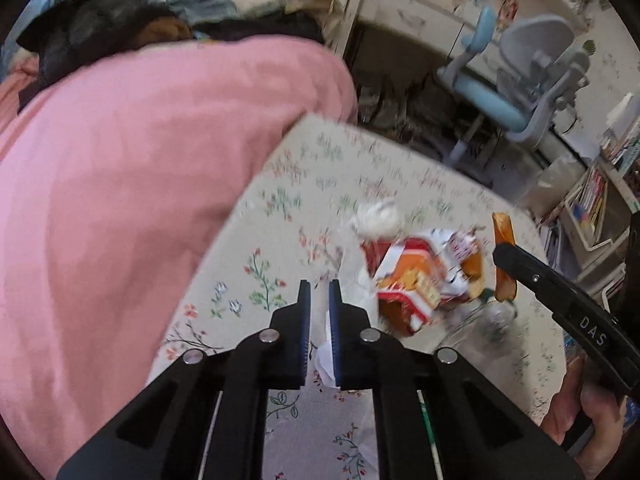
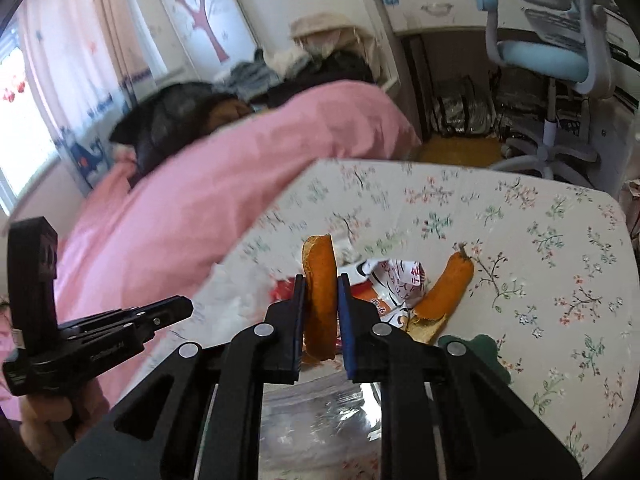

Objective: Collect trash
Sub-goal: 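Lift the white tissue with the left gripper while the right lifts the orange peel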

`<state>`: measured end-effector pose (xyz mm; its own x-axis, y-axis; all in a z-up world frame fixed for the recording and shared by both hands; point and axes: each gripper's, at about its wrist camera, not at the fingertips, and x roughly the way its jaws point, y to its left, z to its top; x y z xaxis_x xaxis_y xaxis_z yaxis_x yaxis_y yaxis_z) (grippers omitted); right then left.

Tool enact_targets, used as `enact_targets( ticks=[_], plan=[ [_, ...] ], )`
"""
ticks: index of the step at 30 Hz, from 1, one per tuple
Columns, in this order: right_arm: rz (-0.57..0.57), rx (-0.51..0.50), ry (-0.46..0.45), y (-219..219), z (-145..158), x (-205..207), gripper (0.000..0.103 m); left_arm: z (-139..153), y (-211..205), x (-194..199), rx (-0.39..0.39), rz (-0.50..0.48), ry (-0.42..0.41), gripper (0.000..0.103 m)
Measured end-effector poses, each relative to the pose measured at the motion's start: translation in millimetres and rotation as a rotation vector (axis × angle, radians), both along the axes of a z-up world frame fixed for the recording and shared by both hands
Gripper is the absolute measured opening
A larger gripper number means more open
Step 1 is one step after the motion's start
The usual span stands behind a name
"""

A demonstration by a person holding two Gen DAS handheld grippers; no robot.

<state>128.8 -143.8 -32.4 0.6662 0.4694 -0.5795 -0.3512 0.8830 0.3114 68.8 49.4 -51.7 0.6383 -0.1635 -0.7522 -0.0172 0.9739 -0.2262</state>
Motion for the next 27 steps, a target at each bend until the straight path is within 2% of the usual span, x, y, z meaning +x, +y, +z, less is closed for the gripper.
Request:
enact_targets(
  ticks=[4,8,9,10,11,14,19,27],
  plan=[
    [0.006,0.068,-0.012,-9.0,13.8,-20.8,0.015,9.6,-4.9,-6.3,0.036,-0.021,-0.041,0.010],
    [0.008,0.136,-0.002,-18.6,18.2,-43.5,0.015,-5.4,1.4,-0.4,0.004,-0.037,0.014,0.013],
    [0.008,0.157,0.000,-21.9,19.9,-50.4,0.015,-9.7,2.3,-0.2,-0.003,-0.042,0.031,0.029],
    [0.008,0.170,-0.001,-24.1,21.3,-55.2,0.015,-11.8,2.2,-1.1,0.000,-0.041,0.038,0.053],
    [0.008,0.180,-0.002,-26.6,22.7,-60.0,0.015,-12.5,1.4,-3.0,0.006,-0.032,0.031,0.059],
    [0.006,0.210,-0.004,-33.7,24.6,-76.1,0.015,-15.4,-10.1,-0.4,0.031,-0.062,0.032,0.064],
    [0.016,0.228,0.006,-37.6,23.3,-86.8,0.015,-32.6,-29.6,13.6,0.187,-0.085,0.060,0.066],
    [0.037,0.220,-0.001,-34.4,25.6,-79.9,0.015,-59.0,-35.4,38.3,0.202,-0.124,0.111,0.065]
  ],
)
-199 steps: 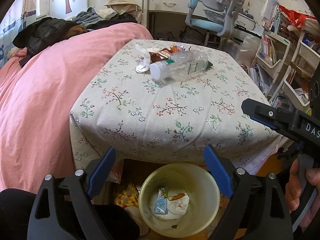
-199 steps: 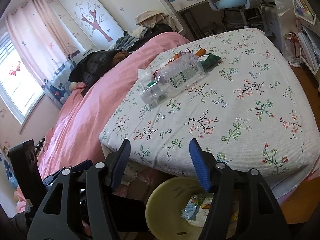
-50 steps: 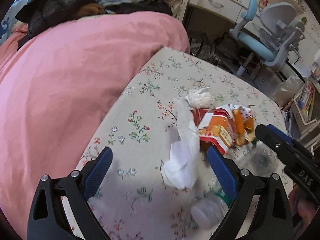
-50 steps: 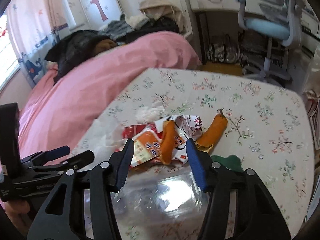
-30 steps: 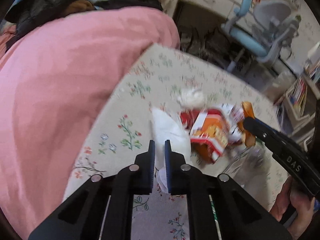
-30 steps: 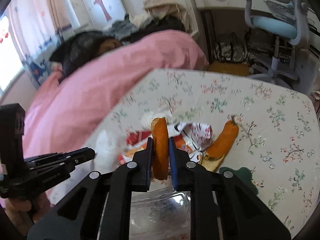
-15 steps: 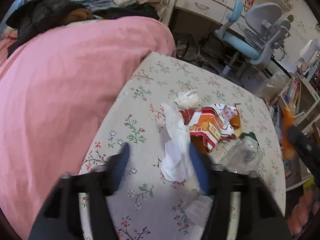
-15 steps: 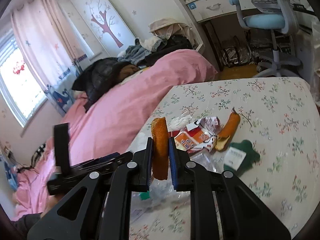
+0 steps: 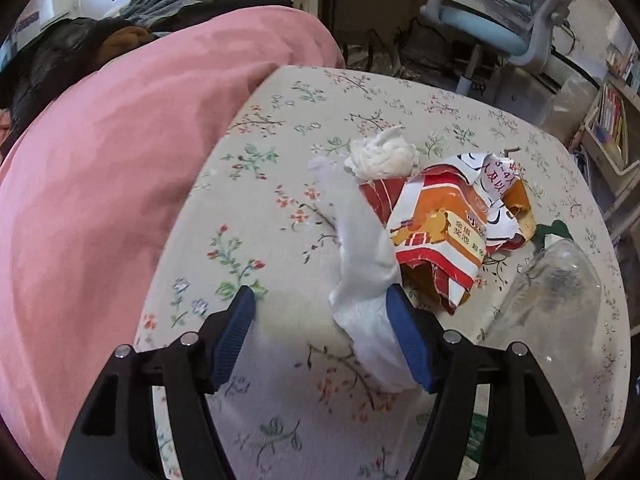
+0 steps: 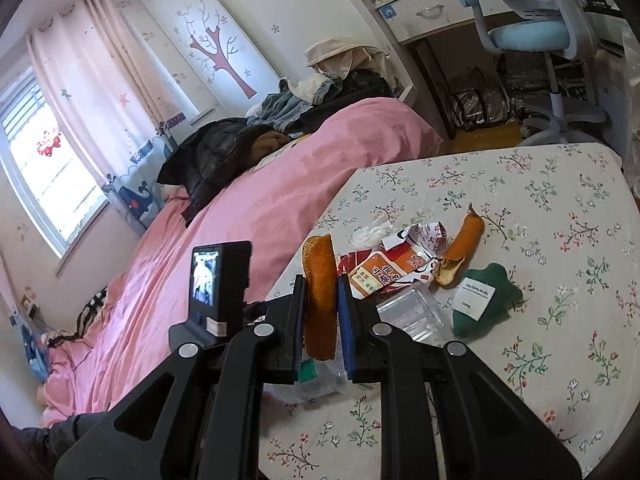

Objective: Collect trash
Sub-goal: 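Lift the white tissue with the left gripper while the right lifts the orange peel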

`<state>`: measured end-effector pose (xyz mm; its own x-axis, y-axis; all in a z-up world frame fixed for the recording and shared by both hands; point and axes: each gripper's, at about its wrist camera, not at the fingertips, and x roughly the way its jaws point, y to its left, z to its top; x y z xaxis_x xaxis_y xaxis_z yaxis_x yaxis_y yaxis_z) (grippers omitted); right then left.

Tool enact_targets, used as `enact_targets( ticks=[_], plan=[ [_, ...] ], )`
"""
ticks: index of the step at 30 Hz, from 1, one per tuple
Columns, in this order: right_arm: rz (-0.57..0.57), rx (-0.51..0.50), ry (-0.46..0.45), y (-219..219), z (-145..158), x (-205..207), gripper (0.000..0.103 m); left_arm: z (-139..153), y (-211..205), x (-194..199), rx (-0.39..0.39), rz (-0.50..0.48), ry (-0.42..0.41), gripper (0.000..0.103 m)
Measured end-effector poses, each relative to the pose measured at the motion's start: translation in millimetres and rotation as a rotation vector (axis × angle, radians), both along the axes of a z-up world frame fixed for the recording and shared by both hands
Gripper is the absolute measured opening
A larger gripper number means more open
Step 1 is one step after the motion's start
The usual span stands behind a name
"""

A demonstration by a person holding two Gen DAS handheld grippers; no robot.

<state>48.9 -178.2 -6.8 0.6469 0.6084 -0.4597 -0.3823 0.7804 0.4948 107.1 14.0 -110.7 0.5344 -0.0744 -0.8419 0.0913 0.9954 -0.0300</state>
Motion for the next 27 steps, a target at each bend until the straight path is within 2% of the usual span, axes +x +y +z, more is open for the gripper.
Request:
enact_targets(
  ticks=[2,6,10,20,23,27],
  plan=[
    [0.001,-0.010,-0.002,1.0,0.1,2.0,0.015,0.2,-3.4,2.1,0.000,-0.026,-0.008,0.056],
    [0.001,-0.010,0.000,2.8,-0.4,5.3,0.015,2.0,-10.0,2.2,-0.034,-0.098,-0.004,0.020],
    [0.008,-0.014,-0.002,4.9,-0.9,8.2,0.015,6.0,-2.3,2.1,-0.072,-0.078,0.007,0.011],
    [0.009,-0.030,-0.029,9.9,2.5,-0.4,0.015,54.8,45.1,-33.4,-0.248,0.054,-0.121,0.008],
    [0.002,-0.031,-0.035,9.4,3.4,-5.3,0.015,67.1,45.1,-47.2,-0.241,0.056,-0.169,0.008],
    [-0.004,-0.046,-0.073,7.3,9.7,-21.7,0.015,79.6,36.9,-73.1,-0.193,0.050,-0.230,0.008]
  ],
)
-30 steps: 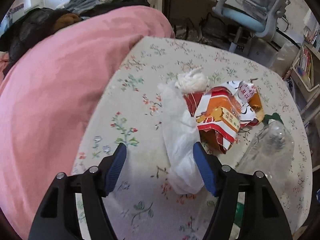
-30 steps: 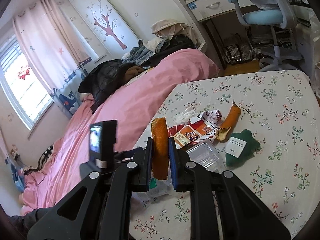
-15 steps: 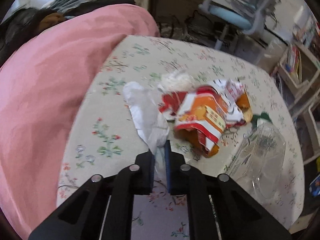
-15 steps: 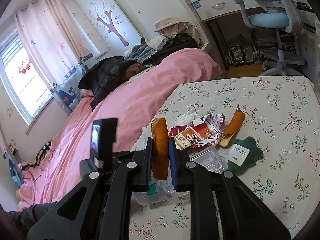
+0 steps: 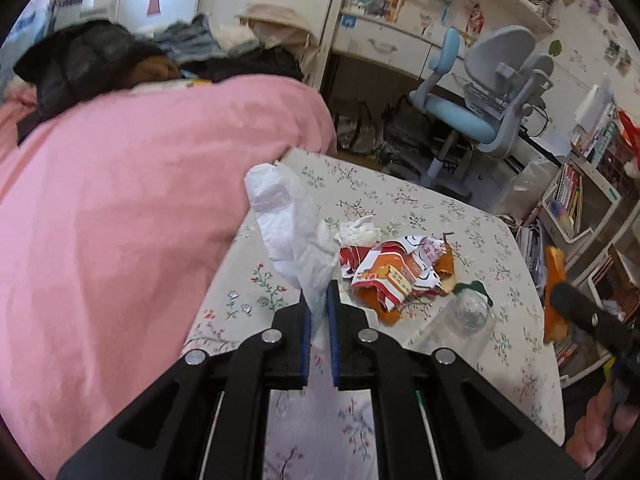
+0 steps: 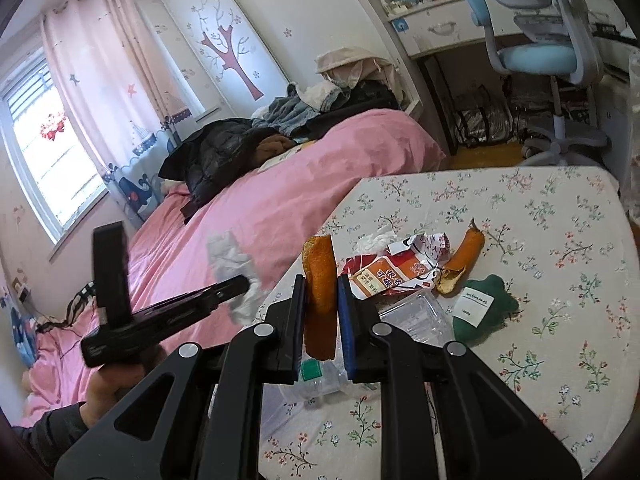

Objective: Collect trash
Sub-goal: 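Lift the white tissue with the left gripper while the right lifts the orange peel, then lower tissue and peel into the cream bin and open both grippers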

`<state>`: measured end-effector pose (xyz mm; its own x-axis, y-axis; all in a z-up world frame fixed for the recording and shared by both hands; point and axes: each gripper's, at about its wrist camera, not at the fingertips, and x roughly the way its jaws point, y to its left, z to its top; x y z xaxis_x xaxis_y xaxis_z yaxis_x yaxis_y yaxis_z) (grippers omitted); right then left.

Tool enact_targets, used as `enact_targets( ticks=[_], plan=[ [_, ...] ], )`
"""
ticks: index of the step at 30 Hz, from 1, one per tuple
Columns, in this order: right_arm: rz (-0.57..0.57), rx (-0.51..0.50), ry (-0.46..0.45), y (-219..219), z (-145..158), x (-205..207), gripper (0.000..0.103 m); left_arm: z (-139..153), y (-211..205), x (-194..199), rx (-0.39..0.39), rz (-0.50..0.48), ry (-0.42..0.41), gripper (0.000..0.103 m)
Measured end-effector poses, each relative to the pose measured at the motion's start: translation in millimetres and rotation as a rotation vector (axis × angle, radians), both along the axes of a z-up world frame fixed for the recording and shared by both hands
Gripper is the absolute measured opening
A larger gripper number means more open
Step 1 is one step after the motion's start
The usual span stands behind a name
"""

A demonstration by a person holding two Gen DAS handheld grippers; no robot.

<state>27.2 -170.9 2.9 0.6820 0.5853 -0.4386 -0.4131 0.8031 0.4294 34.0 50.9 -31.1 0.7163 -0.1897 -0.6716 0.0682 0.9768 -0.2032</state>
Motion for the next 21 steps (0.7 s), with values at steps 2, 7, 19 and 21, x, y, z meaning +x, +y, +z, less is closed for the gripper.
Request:
enact_targets(
  ticks=[2,7,19,21],
  plan=[
    [-0.005,-0.007,-0.017,-1.5,2.3,-8.4,0.015,4.7,-1.9,-12.9,0.015,0.004,-0.024,0.008],
    [-0.030,-0.011,-0.032,-8.4,-0.3,-36.9,0.015,12.8,-9.4,-42.2,0.074,-0.001,-0.082,0.008],
    [-0.041,-0.064,0.034,1.2,-36.6,-100.7,0.015,4.7,-25.9,-88.0,0.140,-0.063,-0.106,0.008],
    [-0.032,-0.073,0.063,5.2,-48.1,-112.3,0.015,4.4,-25.0,-92.4,0.129,-0.061,-0.103,0.008]
  ],
)
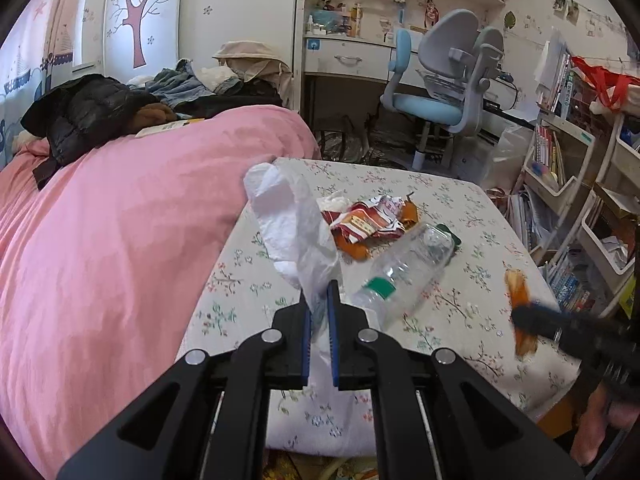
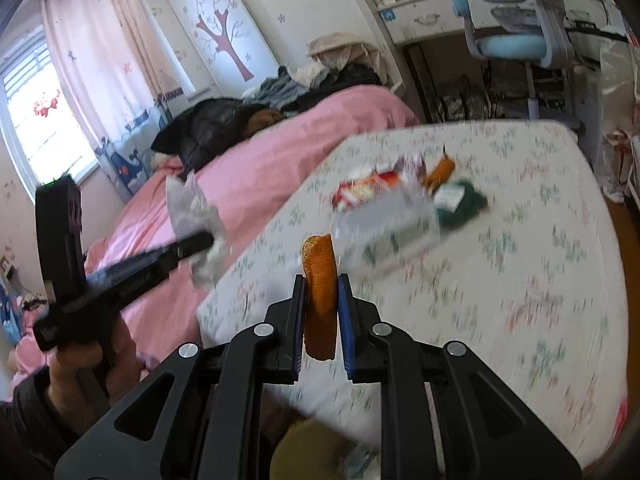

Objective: Collect trash
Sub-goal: 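Lower tissue and peel into the cream bin and open both grippers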

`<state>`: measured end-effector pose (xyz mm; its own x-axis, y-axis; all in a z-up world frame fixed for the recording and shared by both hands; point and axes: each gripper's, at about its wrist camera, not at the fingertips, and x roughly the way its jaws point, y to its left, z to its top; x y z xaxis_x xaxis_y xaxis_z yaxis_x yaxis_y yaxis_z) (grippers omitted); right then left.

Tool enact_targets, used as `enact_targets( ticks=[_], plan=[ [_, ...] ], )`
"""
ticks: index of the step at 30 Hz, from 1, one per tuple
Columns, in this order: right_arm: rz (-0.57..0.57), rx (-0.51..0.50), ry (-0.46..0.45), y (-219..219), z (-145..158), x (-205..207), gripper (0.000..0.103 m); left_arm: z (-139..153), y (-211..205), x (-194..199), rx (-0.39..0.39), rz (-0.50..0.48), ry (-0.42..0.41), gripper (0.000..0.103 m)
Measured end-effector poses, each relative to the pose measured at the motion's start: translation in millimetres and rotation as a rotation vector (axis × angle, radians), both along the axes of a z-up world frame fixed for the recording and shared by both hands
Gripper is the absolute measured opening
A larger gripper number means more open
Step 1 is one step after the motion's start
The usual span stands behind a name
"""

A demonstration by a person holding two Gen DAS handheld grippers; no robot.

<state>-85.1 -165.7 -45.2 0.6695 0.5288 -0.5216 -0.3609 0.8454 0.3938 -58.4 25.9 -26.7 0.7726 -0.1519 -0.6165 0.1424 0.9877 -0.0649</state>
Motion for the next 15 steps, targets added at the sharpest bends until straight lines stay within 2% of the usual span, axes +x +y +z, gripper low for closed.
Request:
enact_targets(
  ticks=[12,15],
  plan=[
    [0.091,-0.060,0.201,35.5,-66.0,-69.3,0.015,-6.0,4.3,-23.7,-0.028,0.002,0.015,0.008],
    [0.075,-0.071,0.241,33.7,-76.0,-76.3,0.023,-7.9,4.4,-28.6,-0.030,0.000,0.020,0.008]
  ],
)
